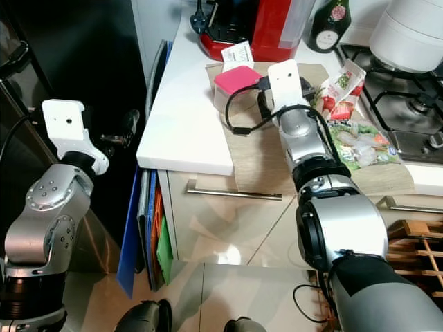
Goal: Restocking fridge
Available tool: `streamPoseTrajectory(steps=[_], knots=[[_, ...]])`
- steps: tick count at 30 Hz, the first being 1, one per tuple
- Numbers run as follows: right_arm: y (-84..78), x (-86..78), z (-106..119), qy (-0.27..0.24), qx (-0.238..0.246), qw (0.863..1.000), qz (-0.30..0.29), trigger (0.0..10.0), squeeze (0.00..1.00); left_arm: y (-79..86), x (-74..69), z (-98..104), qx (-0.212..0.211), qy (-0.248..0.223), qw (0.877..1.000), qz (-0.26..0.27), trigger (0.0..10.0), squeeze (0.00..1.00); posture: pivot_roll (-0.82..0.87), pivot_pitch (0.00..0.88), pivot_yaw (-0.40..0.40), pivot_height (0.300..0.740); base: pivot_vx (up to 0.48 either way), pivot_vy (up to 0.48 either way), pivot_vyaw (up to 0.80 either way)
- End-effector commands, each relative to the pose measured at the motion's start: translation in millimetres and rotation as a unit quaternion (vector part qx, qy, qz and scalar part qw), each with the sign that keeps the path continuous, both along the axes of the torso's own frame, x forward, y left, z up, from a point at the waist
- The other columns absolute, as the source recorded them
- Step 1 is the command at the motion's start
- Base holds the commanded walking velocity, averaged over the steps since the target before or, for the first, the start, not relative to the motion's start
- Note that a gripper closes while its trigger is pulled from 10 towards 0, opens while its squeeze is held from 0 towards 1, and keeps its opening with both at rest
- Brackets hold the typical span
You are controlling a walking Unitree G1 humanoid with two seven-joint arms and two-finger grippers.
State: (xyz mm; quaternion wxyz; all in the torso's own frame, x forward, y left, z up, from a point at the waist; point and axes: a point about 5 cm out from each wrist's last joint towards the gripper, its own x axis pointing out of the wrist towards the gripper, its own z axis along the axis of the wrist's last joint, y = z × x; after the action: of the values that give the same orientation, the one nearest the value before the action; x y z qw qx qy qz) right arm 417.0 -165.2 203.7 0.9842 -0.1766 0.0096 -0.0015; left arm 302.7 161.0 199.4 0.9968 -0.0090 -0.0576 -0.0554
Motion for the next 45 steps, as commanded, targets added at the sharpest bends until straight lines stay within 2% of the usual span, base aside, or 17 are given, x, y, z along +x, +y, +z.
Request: streamPoseTrajectory(steps=[1,3,8,12,16,18,20,21,23,24,25,27,29,35,36,38,45], knots=[[-1.0,-1.0,-1,-0.005,-0.004,1.0,0.011,10.0,0.0,-9.4,1.2,7,-0.003,-0.011,1.0,-0.028,10.0,0.0,0.15,0.086,-0.052,0.74,0.0,0.0,0.0],[0.2,-0.9,-1,-0.008,0.0,1.0,0.013,10.0,0.0,-12.9,1.5,8,-0.002,-0.014,0.999,-0.04,10.0,0.0,0.15,0.085,-0.053,0.74,0.0,0.0,0.0],[-9.6,-3.5,3,-0.053,0.051,0.997,-0.016,10.0,0.0,-33.5,4.3,16,-0.01,-0.029,0.989,-0.146,10.0,0.0,0.12,0.084,-0.045,0.74,0.0,0.0,0.0],[-18.0,-7.7,0,-0.078,0.064,0.994,-0.046,10.0,0.0,-39.9,8.7,17,-0.009,-0.025,0.982,-0.185,10.0,0.0,0.1,0.085,-0.034,0.74,0.0,0.0,0.0],[-24.5,-27.1,-24,-0.099,0.063,0.992,-0.051,10.0,0.0,-47.1,25.1,11,0.0,-0.01,0.972,-0.235,10.0,0.0,0.01,0.079,0.002,0.74,0.0,0.0,0.0],[-26.4,-30.1,-26,-0.103,0.06,0.992,-0.051,10.0,0.0,-48.4,26.8,10,-0.006,-0.008,0.97,-0.243,10.0,0.0,0.01,0.079,0.002,0.74,0.0,0.0,0.0],[-32.9,-42.2,-33,-0.109,0.094,0.988,-0.057,10.0,0.0,-53.3,33.2,6,-0.018,-0.003,0.962,-0.271,10.0,0.0,-0.04,0.077,0.016,0.74,0.0,0.0,0.0],[-32.9,-42.2,-33,-0.109,0.094,0.988,-0.057,10.0,0.0,-53.3,33.2,6,-0.018,-0.003,0.962,-0.271,10.0,0.0,-0.04,0.077,0.016,0.74,0.0,0.0,0.0],[-32.0,-59.5,-31,-0.14,0.111,0.983,-0.045,10.0,0.0,-57.2,43.5,-1,-0.016,0.006,0.959,-0.281,10.0,0.0,-0.06,0.077,0.021,0.74,0.0,0.0,0.0],[-32.0,-59.5,-31,-0.14,0.111,0.983,-0.045,10.0,0.0,-57.2,43.5,-1,-0.016,0.006,0.959,-0.281,10.0,0.0,-0.06,0.077,0.021,0.74,0.0,0.0,0.0],[-28.5,-72.4,-32,-0.15,0.118,0.981,-0.04,10.0,0.0,-60.3,52.2,-5,-0.006,0.008,0.96,-0.28,10.0,0.0,-0.08,0.078,0.023,0.74,0.0,0.0,0.0],[-27.2,-77.0,-32,-0.151,0.119,0.981,-0.039,10.0,0.0,-61.4,55.1,-6,-0.004,0.009,0.96,-0.279,10.0,0.0,-0.08,0.078,0.023,0.74,0.0,0.0,0.0],[-20.8,-92.2,-33,-0.155,0.123,0.98,-0.033,10.0,0.0,-65.3,63.4,-6,0.002,0.008,0.96,-0.28,10.0,0.0,-0.12,0.079,0.028,0.74,0.0,0.0,0.0],[0.5,-125.7,-29,-0.163,0.139,0.977,0.006,10.0,0.0,-62.3,82.7,3,0.024,-0.004,0.972,-0.232,10.0,0.0,-0.15,0.089,0.027,0.74,0.0,0.0,0.0],[3.6,-131.7,-27,-0.164,0.142,0.976,0.014,10.0,0.0,-61.1,85.5,4,0.023,-0.006,0.974,-0.226,10.0,1.0,-0.16,0.092,0.026,0.74,0.0,0.0,0.0],[11.8,-147.0,-23,-0.162,0.139,0.976,0.033,10.0,0.0,-60.3,92.7,10,0.035,-0.015,0.977,-0.208,10.0,1.0,-0.17,0.097,0.023,0.74,0.0,0.0,0.0],[11.1,-156.6,-26,-0.138,0.143,0.98,0.027,10.0,0.0,-70.6,96.9,5,0.006,0.003,0.975,-0.223,10.0,1.0,-0.19,0.108,0.017,0.74,0.0,0.0,0.0]])
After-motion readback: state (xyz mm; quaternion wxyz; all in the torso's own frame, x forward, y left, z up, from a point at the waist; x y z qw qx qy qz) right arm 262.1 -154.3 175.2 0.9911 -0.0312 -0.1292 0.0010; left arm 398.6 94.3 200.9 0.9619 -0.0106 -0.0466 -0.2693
